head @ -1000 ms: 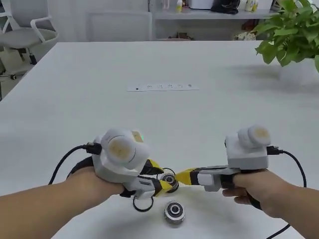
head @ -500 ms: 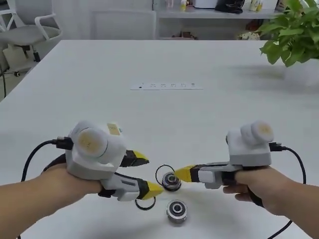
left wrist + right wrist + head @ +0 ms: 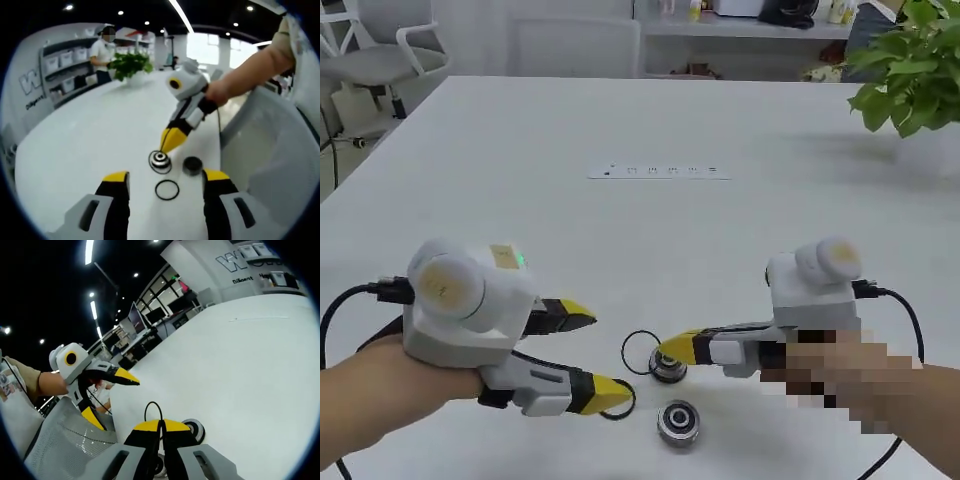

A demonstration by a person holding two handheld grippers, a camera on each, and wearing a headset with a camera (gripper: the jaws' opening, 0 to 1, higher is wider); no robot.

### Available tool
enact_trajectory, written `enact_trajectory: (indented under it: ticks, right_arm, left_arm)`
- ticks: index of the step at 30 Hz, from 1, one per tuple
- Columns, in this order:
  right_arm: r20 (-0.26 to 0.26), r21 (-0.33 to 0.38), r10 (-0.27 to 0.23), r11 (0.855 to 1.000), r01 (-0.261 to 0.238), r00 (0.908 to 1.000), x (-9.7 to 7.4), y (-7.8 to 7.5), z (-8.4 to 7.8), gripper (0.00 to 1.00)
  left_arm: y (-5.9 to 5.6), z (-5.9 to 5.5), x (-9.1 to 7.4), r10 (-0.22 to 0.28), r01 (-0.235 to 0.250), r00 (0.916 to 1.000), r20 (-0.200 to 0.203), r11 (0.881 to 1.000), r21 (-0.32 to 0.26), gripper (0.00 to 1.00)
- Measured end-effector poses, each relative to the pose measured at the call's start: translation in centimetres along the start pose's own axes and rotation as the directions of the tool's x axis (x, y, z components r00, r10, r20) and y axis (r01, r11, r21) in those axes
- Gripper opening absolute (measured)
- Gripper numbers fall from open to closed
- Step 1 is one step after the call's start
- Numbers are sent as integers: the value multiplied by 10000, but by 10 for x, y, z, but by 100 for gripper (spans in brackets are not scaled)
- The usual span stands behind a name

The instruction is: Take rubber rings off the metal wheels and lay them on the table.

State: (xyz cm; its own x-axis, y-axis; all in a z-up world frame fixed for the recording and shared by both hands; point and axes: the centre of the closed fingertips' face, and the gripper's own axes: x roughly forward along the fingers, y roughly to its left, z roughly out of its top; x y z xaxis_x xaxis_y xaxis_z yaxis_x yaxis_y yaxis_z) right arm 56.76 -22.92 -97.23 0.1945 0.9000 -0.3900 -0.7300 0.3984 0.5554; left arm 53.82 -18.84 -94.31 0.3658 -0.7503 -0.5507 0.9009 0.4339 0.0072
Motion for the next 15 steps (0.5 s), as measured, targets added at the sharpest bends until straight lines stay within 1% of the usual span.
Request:
enact_trajectory:
  ticks: [6, 10, 15]
  right_arm:
    - [-395, -97, 128, 9999, -132, 9991, 10, 7, -4, 0]
    - [-636, -127, 168, 9998, -176, 9978, 15, 9, -9, 0]
    - [-972, -185, 215, 9996, -234, 9950, 21, 13, -15, 0]
  left_arm:
    - [0, -8, -11, 109, -108, 9999, -66, 9999, 19, 67]
    - [-1, -12, -17, 194, -193, 9998, -98, 9998, 18, 70]
    - [-2, -16, -24, 277, -277, 9996, -64, 9995, -124, 75]
